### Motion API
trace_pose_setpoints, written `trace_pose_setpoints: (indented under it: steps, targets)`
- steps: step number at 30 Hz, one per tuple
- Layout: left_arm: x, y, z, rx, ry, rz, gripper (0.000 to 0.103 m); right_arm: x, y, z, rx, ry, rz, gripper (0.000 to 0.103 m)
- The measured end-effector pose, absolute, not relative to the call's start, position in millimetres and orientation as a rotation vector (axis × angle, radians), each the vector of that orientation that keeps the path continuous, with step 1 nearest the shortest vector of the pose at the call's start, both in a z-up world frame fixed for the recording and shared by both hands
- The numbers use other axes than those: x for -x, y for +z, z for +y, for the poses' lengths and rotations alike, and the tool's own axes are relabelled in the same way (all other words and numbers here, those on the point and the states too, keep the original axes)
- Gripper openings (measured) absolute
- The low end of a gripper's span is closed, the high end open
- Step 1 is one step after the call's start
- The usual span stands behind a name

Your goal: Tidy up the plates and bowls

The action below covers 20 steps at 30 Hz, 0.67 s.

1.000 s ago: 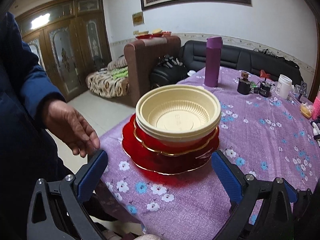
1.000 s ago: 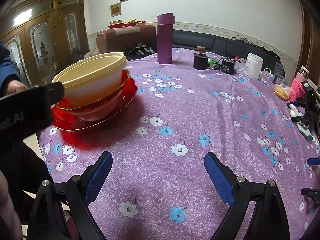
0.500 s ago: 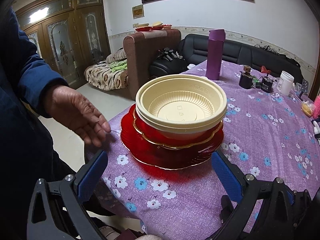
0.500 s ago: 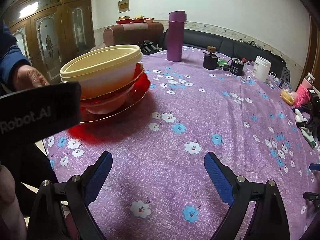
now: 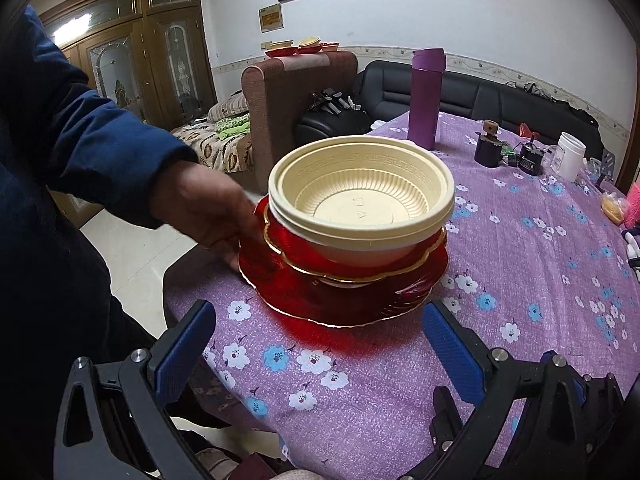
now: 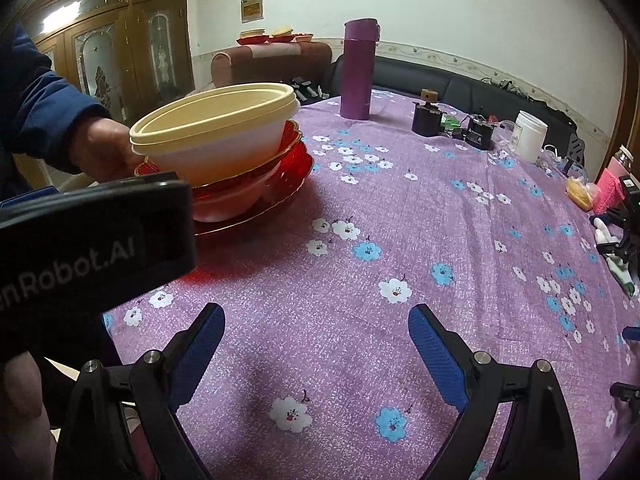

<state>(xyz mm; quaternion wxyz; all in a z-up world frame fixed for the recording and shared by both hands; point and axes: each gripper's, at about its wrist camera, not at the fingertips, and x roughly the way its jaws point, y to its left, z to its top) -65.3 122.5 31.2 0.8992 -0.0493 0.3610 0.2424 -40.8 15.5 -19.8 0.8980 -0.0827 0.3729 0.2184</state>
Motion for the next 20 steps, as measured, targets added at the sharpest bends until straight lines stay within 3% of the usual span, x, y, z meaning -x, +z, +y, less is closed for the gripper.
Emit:
trace_pose_setpoints:
  steps: [20]
  targets:
    - [61.0,37.8,88.5,0.015,0.386,0.716,0.103,29.4,-9.9,-16.9,0.070,0.354,0.767,0.095]
